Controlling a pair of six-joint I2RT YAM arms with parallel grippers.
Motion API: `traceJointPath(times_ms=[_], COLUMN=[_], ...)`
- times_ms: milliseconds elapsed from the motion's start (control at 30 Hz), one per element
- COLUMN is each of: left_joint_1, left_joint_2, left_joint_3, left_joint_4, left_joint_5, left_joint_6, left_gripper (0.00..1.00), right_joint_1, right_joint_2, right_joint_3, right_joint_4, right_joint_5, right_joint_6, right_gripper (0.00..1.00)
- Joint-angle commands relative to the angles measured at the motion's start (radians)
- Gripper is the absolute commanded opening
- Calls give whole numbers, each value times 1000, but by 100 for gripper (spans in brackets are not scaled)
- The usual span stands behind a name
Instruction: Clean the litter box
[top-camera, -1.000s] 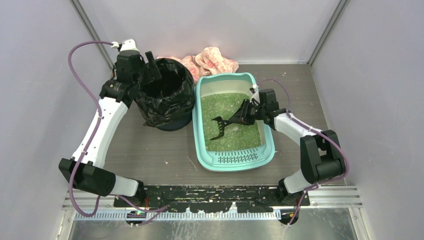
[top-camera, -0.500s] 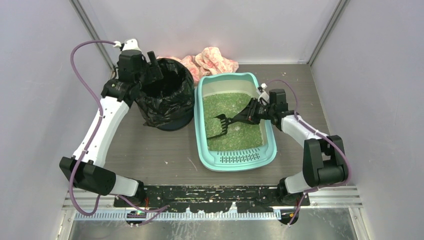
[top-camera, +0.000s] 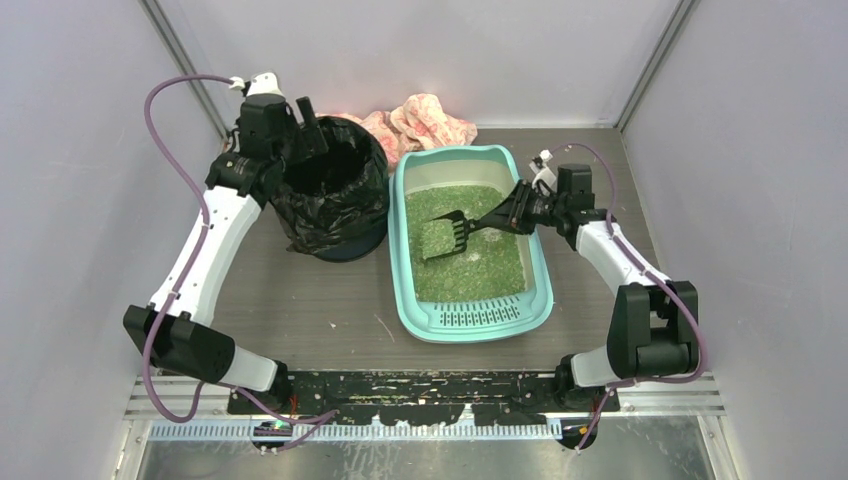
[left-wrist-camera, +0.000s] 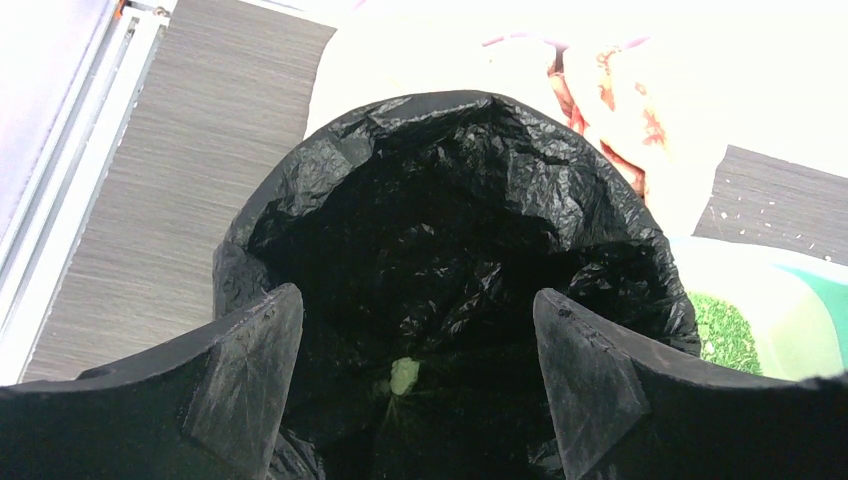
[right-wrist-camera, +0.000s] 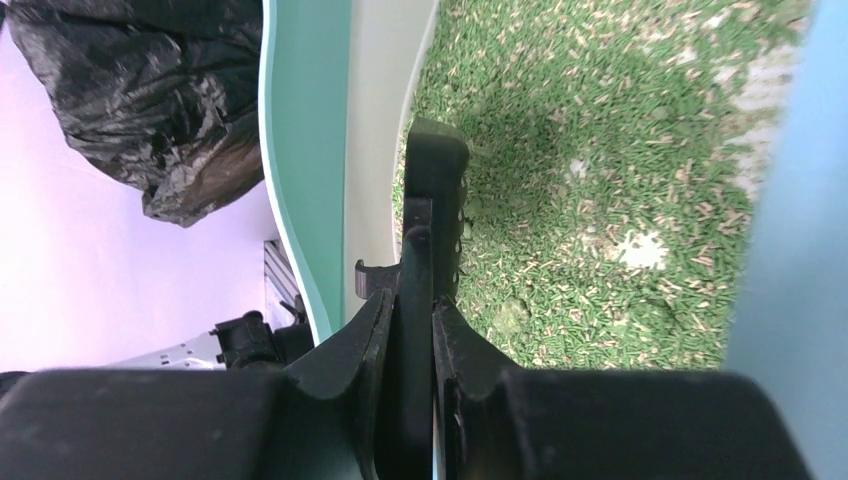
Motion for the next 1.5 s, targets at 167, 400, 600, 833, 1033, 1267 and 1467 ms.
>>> traceJointPath(times_ms=[167,400,600,833,1033,1267,1467], left_joint_1=[-4,-4,-5,-6,-6,-7,-6], left_joint_2=[35,57,61,62,58,64,83], left_joint_3=[95,121,125,122,122,124,122], left_joint_4=[64,98,106,108,105,108,114], left_joint_5=[24,38,47,61,49,52,68], left_joint_6=[-12,-19,-22,-30,-23,-17,-33], left_gripper=[84,84,84,84,84,84,84], right_joint_1=[-165,-241,-262,-260,-244,-324,-278], right_joint_2=[-59,-82,-82,-55,-12,3,-3], right_joint_3=[-57,-102,-162,-237,-241,-266,-261], right_joint_4=[237,303,493,805,900,1019,969], right_joint_5=[-174,-244,-295,-281,-264,-254,-268], right_joint_6=[131,162,301,548,628,705,674], right_gripper=[1,1,1,1,1,1,1])
